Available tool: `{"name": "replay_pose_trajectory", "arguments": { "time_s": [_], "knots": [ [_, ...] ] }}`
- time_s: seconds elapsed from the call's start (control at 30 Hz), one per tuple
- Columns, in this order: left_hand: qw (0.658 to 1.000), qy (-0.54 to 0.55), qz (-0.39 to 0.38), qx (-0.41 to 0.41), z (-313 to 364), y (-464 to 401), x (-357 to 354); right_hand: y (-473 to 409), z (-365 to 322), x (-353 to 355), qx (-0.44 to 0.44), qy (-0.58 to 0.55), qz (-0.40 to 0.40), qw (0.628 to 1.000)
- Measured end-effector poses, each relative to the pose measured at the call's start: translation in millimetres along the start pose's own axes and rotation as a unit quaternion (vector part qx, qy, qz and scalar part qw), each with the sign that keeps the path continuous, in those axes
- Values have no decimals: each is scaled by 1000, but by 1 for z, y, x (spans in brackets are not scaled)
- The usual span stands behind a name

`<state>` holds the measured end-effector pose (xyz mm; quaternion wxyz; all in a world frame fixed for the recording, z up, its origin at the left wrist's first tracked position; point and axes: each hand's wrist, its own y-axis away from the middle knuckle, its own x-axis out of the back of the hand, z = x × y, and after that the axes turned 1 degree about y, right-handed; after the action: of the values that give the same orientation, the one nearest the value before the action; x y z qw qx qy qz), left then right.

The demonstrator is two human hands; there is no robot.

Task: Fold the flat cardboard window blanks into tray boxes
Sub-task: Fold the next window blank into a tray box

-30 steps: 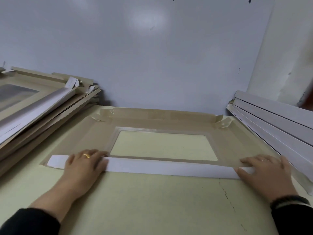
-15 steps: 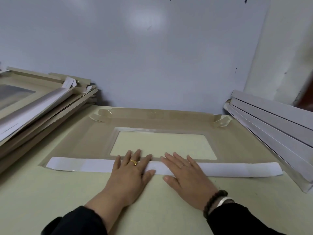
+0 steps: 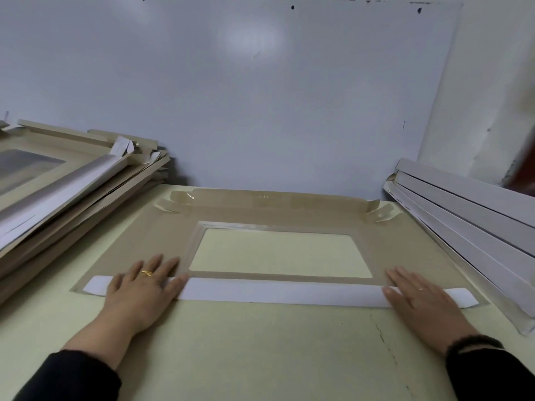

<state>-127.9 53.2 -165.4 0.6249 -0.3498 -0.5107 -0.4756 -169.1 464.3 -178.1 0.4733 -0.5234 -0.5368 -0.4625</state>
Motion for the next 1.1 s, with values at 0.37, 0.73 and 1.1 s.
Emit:
{"name": "replay_pose_trajectory", "arguments": {
  "time_s": [0.37, 0.73, 1.1],
  "knots": [
    [995, -11, 90, 50, -32, -3, 13, 6, 21, 8, -144, 52, 51, 987],
    [954, -28, 38, -297, 65, 34, -17, 25, -56, 14, 226, -105, 132, 959],
    [959, -33, 12, -280, 65, 37, -14, 18, -69, 1, 293, 109, 299, 901]
  ]
}}
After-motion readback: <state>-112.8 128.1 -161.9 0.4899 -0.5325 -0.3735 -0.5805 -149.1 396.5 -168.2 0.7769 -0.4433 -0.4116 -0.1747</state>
